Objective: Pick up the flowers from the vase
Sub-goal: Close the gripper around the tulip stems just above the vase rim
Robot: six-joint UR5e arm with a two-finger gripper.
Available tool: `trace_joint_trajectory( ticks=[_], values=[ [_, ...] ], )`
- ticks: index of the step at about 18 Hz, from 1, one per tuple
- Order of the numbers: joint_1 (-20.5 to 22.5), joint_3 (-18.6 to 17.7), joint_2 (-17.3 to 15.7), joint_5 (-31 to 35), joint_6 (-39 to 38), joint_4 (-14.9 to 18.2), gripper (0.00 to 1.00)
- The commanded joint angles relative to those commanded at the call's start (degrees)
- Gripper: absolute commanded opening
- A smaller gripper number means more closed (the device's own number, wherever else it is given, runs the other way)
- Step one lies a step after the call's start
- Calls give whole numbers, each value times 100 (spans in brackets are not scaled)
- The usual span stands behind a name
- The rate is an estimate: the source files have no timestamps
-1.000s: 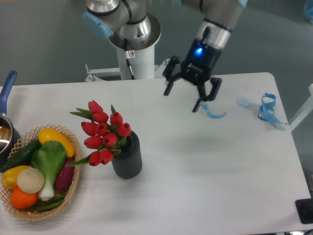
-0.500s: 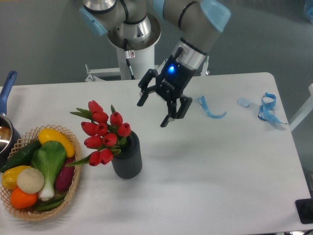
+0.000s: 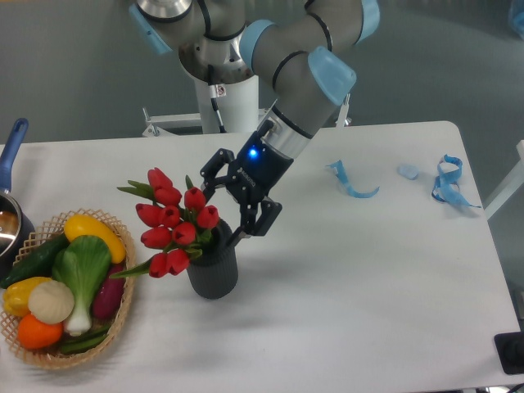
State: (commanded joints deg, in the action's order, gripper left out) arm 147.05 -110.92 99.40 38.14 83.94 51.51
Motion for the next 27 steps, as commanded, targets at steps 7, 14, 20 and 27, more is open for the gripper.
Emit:
trace_joint_trajectory(
  ticks=[7,14,20,27],
  values=[
    [-211,17,62,-17,-114,9,100],
    [-211,17,71,9,-149,9,48],
    [-203,96,62,-35,-280,9,31],
    [-132,176,9,-61,-475,17,31]
  ],
)
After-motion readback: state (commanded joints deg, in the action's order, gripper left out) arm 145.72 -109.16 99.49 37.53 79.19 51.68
